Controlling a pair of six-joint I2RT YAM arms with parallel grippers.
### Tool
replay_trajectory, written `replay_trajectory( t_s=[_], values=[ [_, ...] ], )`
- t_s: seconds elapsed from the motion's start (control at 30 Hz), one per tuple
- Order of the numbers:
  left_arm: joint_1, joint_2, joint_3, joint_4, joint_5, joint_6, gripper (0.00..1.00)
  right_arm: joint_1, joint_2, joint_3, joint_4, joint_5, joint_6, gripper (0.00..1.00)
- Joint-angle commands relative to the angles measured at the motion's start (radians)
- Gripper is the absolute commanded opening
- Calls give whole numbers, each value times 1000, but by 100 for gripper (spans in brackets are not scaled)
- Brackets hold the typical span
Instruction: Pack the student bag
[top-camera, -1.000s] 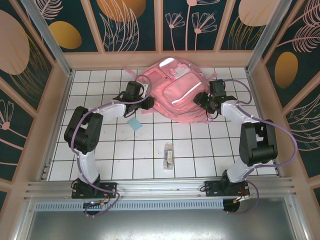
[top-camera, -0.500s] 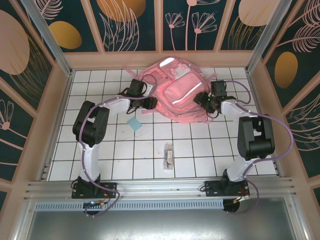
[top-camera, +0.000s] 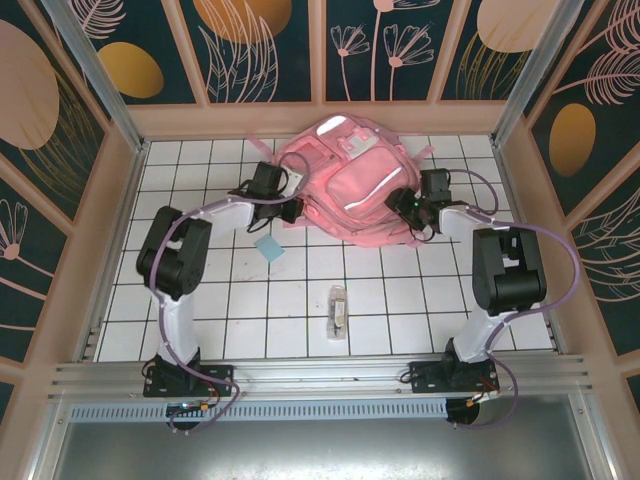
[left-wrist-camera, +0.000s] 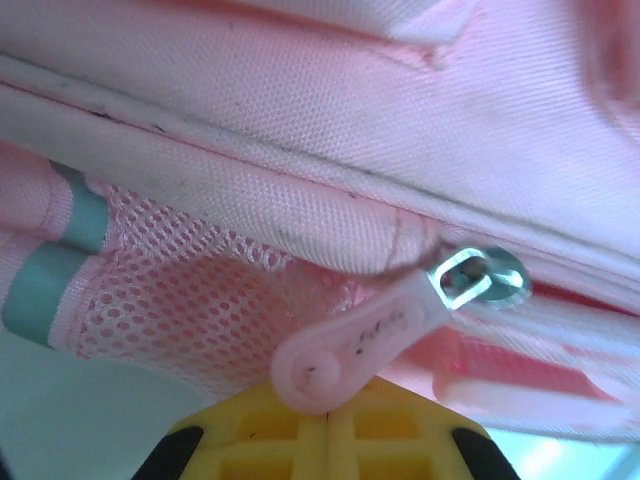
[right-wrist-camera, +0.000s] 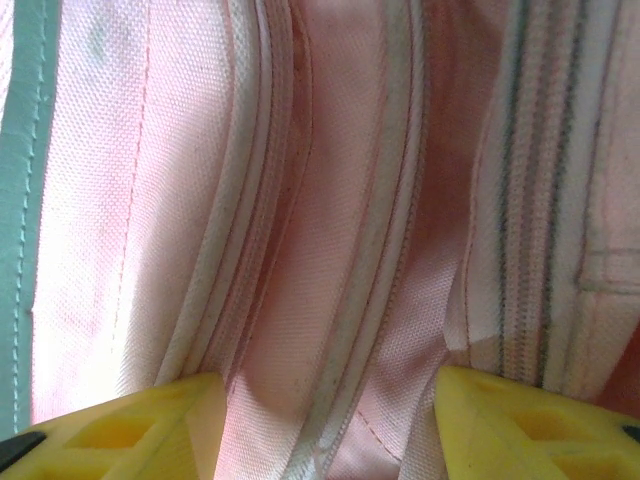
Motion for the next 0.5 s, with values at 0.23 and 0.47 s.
replay_trajectory(
  t_s=[0.23,0.47],
  values=[
    [-42,-87,9,-140,164,-90,0,68,65,-13,42,-22,74,58],
    [-45,-56,22,-174,117,-117,19,62,68,12,-13,18,28,58]
  ],
)
